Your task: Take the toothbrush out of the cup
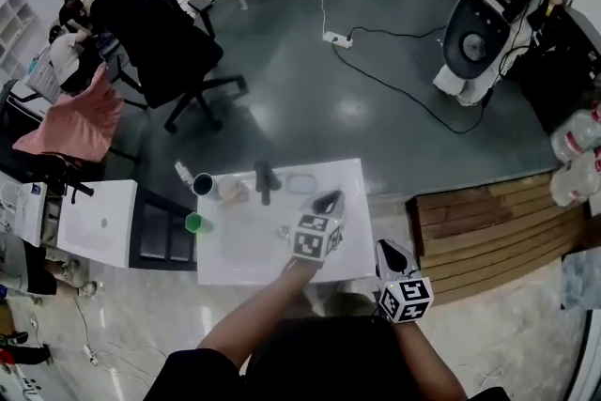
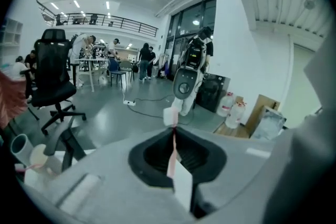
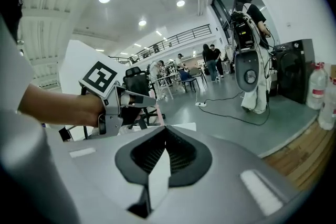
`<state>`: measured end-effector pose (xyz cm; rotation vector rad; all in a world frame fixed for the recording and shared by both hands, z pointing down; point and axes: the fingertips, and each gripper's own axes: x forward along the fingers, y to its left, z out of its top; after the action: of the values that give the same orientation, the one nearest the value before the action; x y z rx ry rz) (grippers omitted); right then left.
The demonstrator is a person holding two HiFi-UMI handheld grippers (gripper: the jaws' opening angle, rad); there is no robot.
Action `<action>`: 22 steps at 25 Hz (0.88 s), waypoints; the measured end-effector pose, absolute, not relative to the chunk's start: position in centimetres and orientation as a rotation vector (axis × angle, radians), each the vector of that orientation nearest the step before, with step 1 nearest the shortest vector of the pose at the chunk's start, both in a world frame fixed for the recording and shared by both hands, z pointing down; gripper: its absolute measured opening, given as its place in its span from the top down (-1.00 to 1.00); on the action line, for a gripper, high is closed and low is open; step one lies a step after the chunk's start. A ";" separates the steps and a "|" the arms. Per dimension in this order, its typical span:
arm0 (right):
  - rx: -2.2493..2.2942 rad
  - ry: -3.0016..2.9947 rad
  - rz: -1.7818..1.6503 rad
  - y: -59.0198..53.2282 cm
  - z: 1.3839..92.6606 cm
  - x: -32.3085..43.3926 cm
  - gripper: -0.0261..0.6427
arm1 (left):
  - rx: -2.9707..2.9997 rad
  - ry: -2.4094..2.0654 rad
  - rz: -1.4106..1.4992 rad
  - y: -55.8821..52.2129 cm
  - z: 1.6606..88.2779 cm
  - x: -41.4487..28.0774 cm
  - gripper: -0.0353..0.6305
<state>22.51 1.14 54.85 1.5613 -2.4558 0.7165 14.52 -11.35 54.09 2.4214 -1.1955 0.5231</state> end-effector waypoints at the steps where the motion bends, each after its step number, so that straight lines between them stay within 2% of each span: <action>1: 1.568 -2.447 0.722 1.2 55.1 22.7 0.91 | 2.409 -1.177 0.525 -11.3 54.9 14.9 0.85; 10: 1.626 -2.363 0.764 1.0 57.7 26.1 0.92 | 2.294 -1.071 0.553 -11.7 61.0 17.7 0.85; 22: 1.711 -2.290 0.786 -1.0 58.6 30.7 0.92 | 2.232 -1.043 0.627 -14.0 64.5 18.8 0.84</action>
<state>30.72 -1.04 58.61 1.7107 -2.2896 0.7860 18.83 -14.00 64.52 2.2322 -1.0428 0.6268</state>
